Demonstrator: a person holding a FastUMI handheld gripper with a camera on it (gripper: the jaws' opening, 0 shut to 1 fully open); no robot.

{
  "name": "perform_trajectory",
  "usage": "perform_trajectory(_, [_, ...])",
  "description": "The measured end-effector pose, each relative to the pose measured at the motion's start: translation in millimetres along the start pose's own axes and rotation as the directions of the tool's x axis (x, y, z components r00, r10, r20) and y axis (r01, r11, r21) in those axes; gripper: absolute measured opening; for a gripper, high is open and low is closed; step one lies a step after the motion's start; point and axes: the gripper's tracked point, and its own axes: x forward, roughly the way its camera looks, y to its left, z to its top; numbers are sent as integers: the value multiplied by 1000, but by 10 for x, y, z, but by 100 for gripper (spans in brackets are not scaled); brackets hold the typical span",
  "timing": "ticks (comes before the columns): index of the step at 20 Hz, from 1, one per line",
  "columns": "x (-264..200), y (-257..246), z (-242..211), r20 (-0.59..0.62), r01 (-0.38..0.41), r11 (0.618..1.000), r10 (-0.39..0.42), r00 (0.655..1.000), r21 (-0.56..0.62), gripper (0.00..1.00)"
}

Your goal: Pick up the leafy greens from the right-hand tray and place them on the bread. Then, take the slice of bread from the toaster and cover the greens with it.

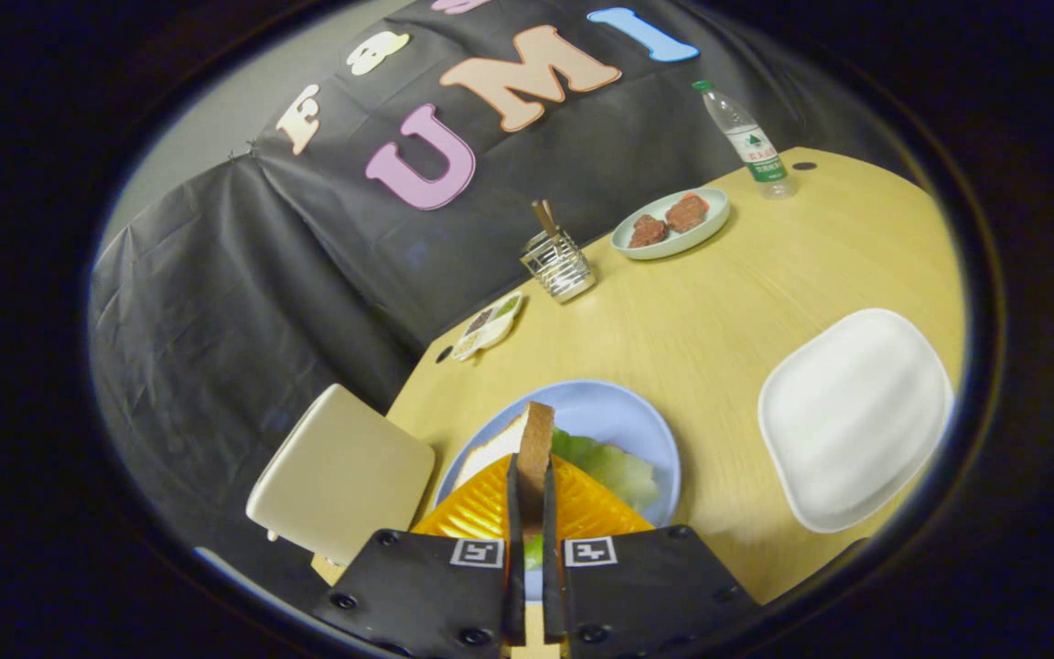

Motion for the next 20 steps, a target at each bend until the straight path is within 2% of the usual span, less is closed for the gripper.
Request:
perform_trajectory(6, [-60, -135, -5, 28, 66, 978, -61, 998, -196, 55])
perform_trajectory(9, [-155, -99, 63, 59, 70, 957, -56, 997, -282, 77])
perform_trajectory(12, [-332, 51, 238, 121, 39, 932, 6, 993, -361, 99])
perform_trajectory(17, [-655, 129, 638, 253, 45, 878, 89, 963, -477, 100])
perform_trajectory(20, [-876, 209, 967, 371, 73, 860, 140, 918, -506, 100])
